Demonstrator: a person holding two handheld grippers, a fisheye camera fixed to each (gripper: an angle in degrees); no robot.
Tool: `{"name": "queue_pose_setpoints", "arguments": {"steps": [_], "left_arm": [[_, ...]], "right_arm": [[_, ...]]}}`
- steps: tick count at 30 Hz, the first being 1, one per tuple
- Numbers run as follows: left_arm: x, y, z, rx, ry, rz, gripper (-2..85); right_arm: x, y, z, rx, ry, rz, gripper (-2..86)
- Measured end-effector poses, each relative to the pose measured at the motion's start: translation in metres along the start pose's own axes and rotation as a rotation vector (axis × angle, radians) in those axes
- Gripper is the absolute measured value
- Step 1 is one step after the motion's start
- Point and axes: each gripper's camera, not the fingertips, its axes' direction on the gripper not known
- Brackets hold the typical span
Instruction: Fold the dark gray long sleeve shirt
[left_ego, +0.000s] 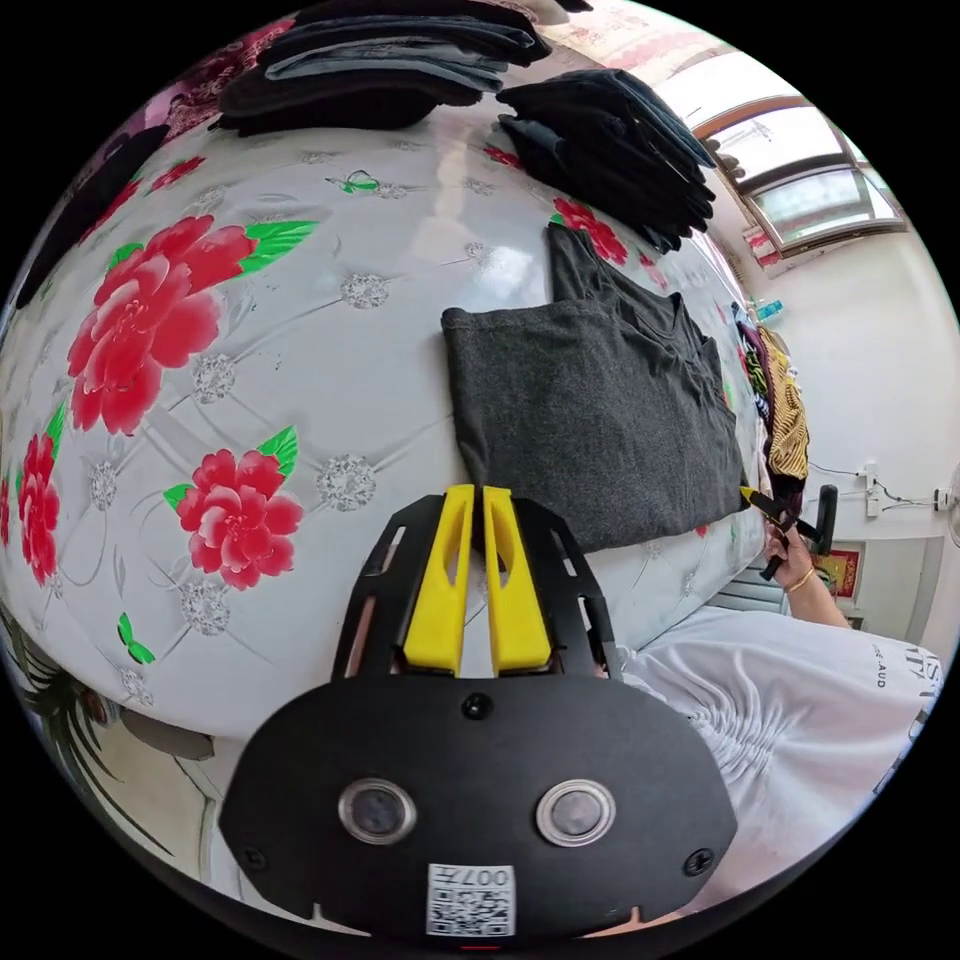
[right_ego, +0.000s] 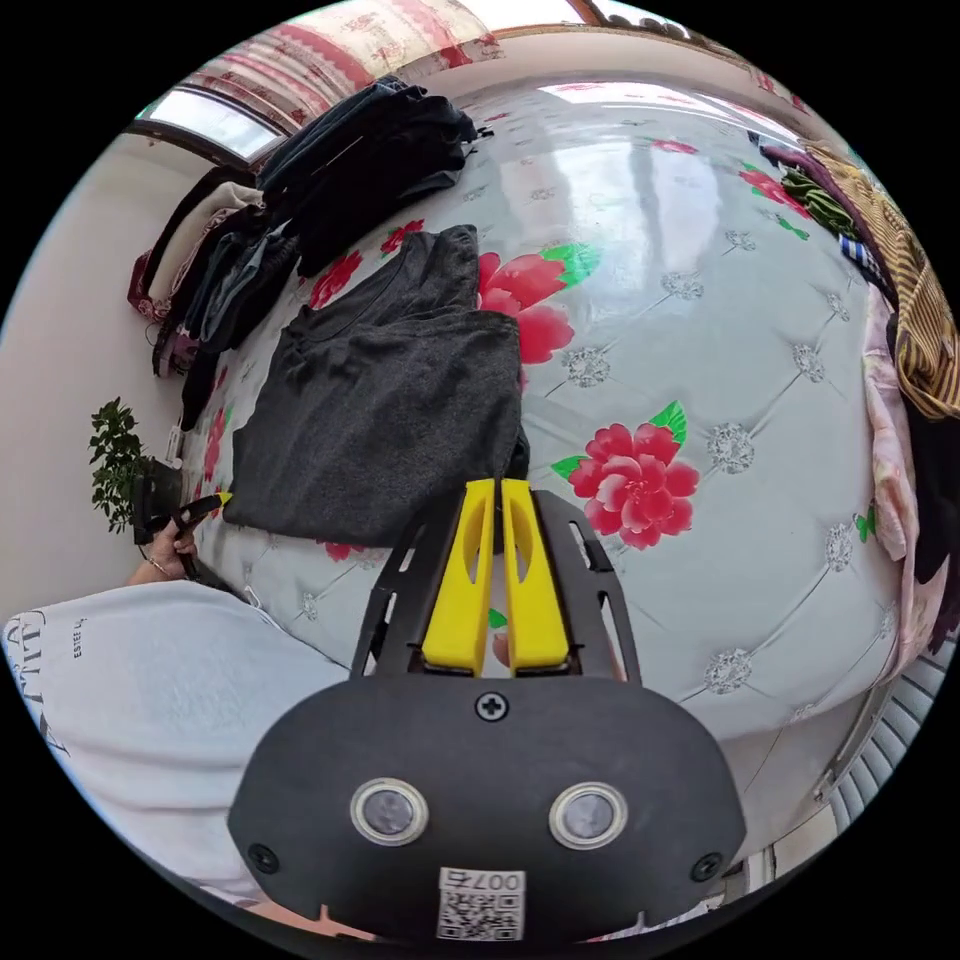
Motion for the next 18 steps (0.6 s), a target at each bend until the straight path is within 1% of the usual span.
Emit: {"name": "queue_pose_setpoints", "arguments": {"steps": [4, 6, 11, 13, 15, 17, 18], "left_arm": [[-0.005, 0.009, -0.026, 0.033, 0.035, 0.065, -0.7], [-0.011, 0.019, -0.036, 0.049, 0.065, 0.083, -0.7], [-0.037, 0.042, -0.03, 0.007, 0.131, 0.038, 0.4], [-0.041, 0.042, -0.029, 0.008, 0.149, 0.029, 4.3], [-0.038, 0.039, -0.029, -0.005, 0.166, 0.072, 6.7], [-0.034, 0.033, -0.021, -0.09, 0.155, 0.119, 6.2], [-0.032, 0.03, -0.022, -0.094, 0.094, 0.139, 3.6]], "right_arm": [[0.008, 0.032, -0.043, 0.121, -0.077, -0.039, -0.1], [0.017, 0.049, -0.048, 0.121, -0.098, -0.022, -0.2], [0.04, 0.076, -0.025, 0.017, -0.114, 0.079, -0.2], [0.042, 0.076, -0.024, 0.041, -0.135, 0.101, -0.1], [0.041, 0.071, -0.021, 0.021, -0.143, 0.083, 0.1], [0.041, 0.065, -0.011, -0.066, -0.164, 0.063, 0.1], [0.04, 0.064, -0.005, -0.119, -0.162, 0.037, 0.0]]}}
